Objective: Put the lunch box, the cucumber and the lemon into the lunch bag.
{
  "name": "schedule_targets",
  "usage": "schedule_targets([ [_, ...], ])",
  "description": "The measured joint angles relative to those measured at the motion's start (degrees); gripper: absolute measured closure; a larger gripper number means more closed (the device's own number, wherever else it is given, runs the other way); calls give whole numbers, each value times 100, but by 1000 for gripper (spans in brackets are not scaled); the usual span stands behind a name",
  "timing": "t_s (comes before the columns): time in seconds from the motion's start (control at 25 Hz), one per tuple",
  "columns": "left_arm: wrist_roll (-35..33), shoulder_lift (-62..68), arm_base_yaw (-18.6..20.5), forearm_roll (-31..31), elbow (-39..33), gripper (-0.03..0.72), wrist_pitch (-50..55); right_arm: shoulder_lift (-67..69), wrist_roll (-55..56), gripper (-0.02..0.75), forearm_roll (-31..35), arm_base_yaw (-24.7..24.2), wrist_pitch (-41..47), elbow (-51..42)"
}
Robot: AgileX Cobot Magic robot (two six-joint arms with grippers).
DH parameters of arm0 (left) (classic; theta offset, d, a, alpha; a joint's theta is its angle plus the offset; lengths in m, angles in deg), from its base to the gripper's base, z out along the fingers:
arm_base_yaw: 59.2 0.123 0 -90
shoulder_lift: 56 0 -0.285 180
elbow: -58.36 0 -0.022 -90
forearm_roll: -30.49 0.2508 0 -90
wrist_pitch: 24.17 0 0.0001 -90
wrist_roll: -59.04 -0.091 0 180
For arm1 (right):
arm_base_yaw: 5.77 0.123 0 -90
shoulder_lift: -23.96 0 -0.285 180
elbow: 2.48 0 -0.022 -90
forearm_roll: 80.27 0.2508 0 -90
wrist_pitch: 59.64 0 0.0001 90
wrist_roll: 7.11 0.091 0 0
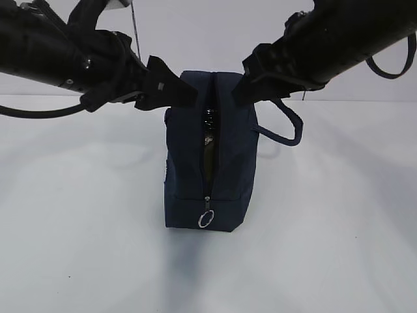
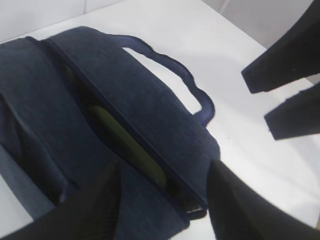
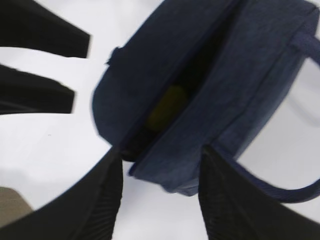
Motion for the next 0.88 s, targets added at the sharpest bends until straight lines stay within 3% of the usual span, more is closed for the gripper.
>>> schedule_targets([
  [0.28, -238, -95, 0, -64, -508, 298, -1, -753, -776, 344, 1199, 0, -634, -1309],
  [0.4, -792, -320, 0, -616, -916, 298, -258, -1045, -1363, 344, 1926, 0, -917, -1949],
  [0.8, -3056, -314, 0, -2707, -1768, 299, -394, -1246, -5797, 341, 6693, 0, -1290, -3734],
  [0.88, -3362, -151, 0, -3034, -1768, 300, -383, -1133, -6360, 341, 7342, 0, -1332, -3965],
])
